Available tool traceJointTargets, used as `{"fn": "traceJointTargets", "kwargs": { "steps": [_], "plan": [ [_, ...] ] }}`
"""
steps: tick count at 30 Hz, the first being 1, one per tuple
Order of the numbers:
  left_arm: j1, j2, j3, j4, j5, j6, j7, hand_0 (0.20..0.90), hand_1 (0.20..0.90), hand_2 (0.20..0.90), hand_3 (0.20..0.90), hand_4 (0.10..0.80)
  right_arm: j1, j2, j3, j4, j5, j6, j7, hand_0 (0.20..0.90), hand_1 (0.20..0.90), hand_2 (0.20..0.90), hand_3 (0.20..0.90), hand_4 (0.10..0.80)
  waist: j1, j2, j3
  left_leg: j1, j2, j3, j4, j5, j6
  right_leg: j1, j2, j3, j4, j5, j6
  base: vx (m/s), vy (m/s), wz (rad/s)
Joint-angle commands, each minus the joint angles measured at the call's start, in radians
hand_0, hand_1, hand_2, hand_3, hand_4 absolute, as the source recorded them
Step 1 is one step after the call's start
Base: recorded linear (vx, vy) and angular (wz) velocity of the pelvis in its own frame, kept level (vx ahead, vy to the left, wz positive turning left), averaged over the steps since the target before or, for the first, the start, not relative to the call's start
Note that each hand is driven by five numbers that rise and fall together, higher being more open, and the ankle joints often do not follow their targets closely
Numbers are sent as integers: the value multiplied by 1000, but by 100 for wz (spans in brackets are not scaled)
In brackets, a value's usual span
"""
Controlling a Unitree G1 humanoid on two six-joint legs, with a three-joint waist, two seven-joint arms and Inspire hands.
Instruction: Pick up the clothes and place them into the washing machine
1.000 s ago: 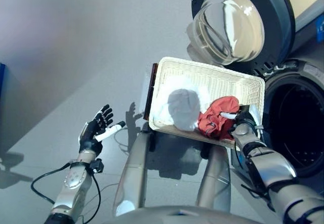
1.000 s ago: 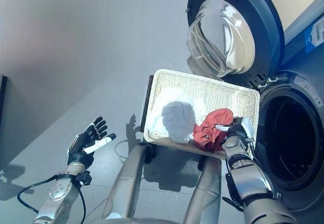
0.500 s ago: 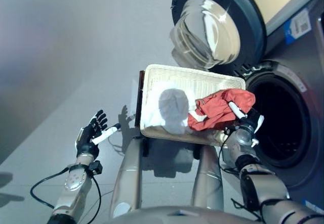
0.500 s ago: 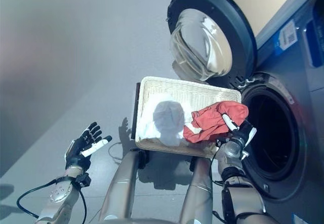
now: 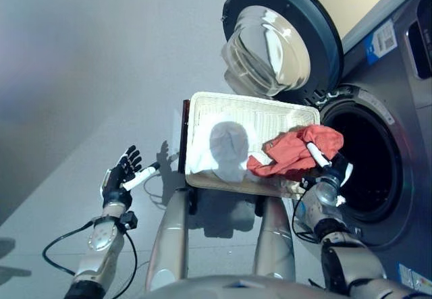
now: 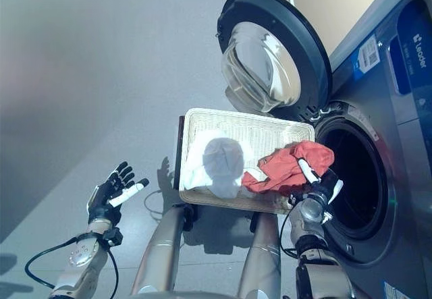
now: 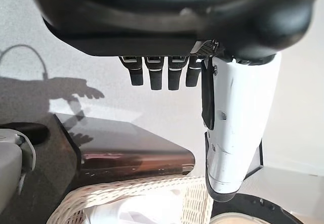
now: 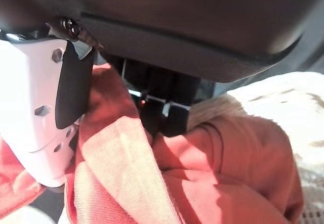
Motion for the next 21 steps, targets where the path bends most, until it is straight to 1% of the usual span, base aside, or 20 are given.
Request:
{"fn": "traceJointTargets", "kwargs": {
  "steps": [1,3,5,8,11,12,13,14,17,19,21],
  "plan": [
    [12,14,89,-53,20,-88,17,900,900,900,900,800,-22,-77,16,-85,-18,-60,-35,200,200,200,200,300,3,8,-18,3,10,-37,-66,37,-44,3,-14,1,-113,120,-4,0,0,0],
    [7,12,91,-51,19,-90,22,900,900,900,900,800,-47,-60,-4,-57,44,-75,-27,200,200,200,200,300,6,7,-19,2,10,-37,-68,36,-44,4,-14,1,-114,120,-4,0,0,0],
    [5,12,88,-53,14,-90,24,900,900,900,900,800,-85,-44,-53,-19,170,-113,-15,200,200,200,200,300,12,9,-20,3,10,-34,-72,34,-45,2,-14,1,-118,118,-4,0,0,0],
    [15,15,74,-63,-7,-84,24,900,900,900,900,800,-167,-20,-166,43,423,-185,15,200,200,200,200,300,25,18,-17,8,8,-34,-71,28,-45,2,-13,5,-114,111,-3,0,0,0],
    [25,17,47,-69,-34,-62,18,900,900,900,900,800,-213,-27,-289,74,655,-244,41,200,200,200,200,300,28,23,-11,7,11,-34,-53,15,-45,0,-10,12,-92,94,-6,5,2,-1],
    [24,18,37,-68,-44,-54,14,900,900,900,900,800,-216,-42,-308,88,695,-247,47,200,200,200,200,300,31,27,-10,6,11,-34,-45,10,-45,-4,-9,15,-79,87,-8,31,-4,-3],
    [27,23,26,-65,-58,-42,3,900,900,900,900,800,-243,-83,-358,116,771,-254,42,200,200,200,200,300,31,32,-13,5,12,-33,-35,4,-46,-7,-11,17,-68,79,-8,24,-6,-3],
    [25,23,24,-64,-59,-41,3,900,900,900,900,800,-245,-89,-359,124,779,-254,51,200,200,200,200,300,34,34,-12,4,12,-32,-33,2,-46,-9,-10,18,-66,78,-8,0,0,0],
    [27,29,4,-68,-76,-24,-11,900,900,900,900,800,-294,-165,-419,157,878,-269,46,200,200,200,200,300,34,46,-12,3,12,-30,-20,-7,-48,-15,-12,23,-48,66,-8,17,-10,-5],
    [29,32,-15,-68,-85,-13,-18,900,900,900,900,800,-320,-221,-448,184,937,-293,30,200,200,200,200,300,35,52,-13,5,13,-30,-15,-11,-50,-16,-11,29,-41,58,-8,26,-6,-5],
    [31,36,-29,-70,-89,0,-23,900,900,900,900,800,-327,-246,-479,183,993,-328,25,200,200,200,200,300,31,60,-14,5,15,-31,-8,-14,-50,-18,-10,32,-30,51,-10,29,4,-3]
  ]
}}
